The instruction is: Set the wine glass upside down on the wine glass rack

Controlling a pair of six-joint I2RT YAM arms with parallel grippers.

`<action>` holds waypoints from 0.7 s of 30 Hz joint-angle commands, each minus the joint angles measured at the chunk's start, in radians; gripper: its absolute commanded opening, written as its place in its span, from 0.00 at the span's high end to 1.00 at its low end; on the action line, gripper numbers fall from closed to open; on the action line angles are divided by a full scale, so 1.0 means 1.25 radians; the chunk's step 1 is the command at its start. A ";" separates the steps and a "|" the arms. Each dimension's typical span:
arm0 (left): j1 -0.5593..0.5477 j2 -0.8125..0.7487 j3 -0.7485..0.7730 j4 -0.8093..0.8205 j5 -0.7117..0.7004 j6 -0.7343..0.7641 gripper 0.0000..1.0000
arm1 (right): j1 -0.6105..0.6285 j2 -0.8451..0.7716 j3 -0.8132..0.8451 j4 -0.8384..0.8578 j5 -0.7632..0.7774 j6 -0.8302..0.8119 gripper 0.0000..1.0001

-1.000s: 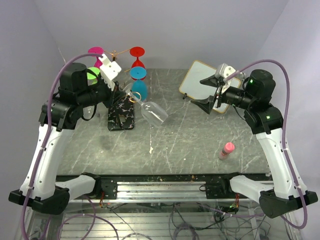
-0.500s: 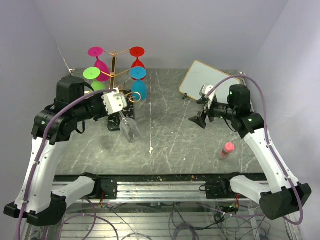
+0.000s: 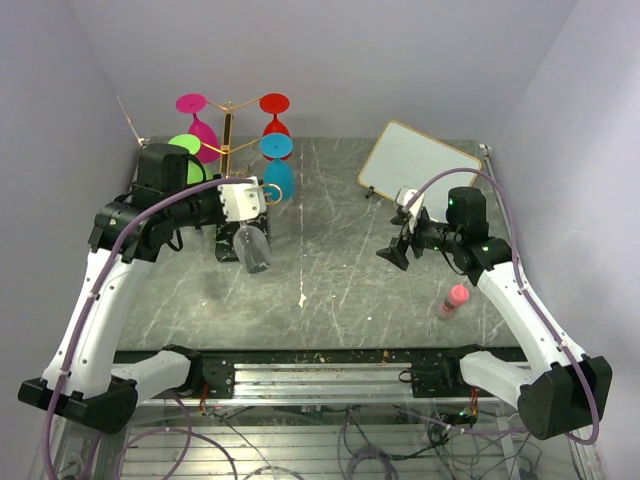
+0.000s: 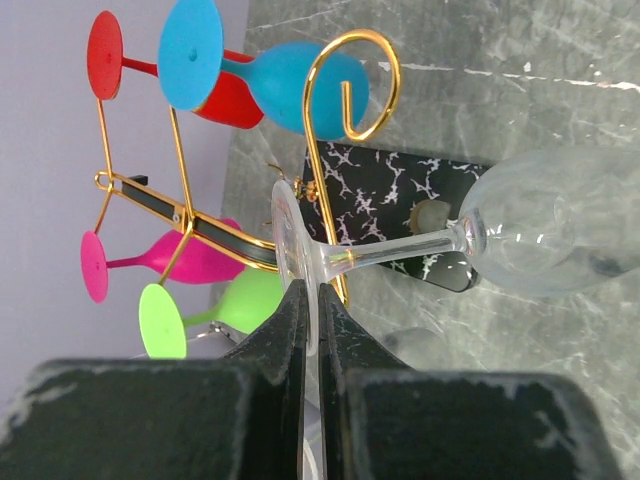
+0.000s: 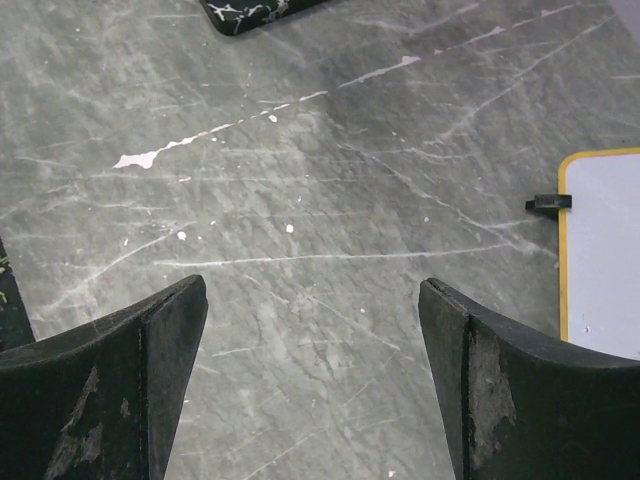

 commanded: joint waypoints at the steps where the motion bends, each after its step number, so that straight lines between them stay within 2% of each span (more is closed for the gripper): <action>1: -0.012 0.023 0.013 0.083 -0.011 0.058 0.93 | -0.009 -0.020 -0.025 0.052 0.020 -0.019 0.14; 7: -0.032 0.062 0.030 0.090 0.002 0.108 0.93 | -0.019 -0.048 -0.047 0.059 0.030 -0.023 0.13; 21: -0.094 0.118 0.034 0.123 -0.073 0.178 0.93 | -0.040 -0.062 -0.054 0.055 0.021 -0.030 0.12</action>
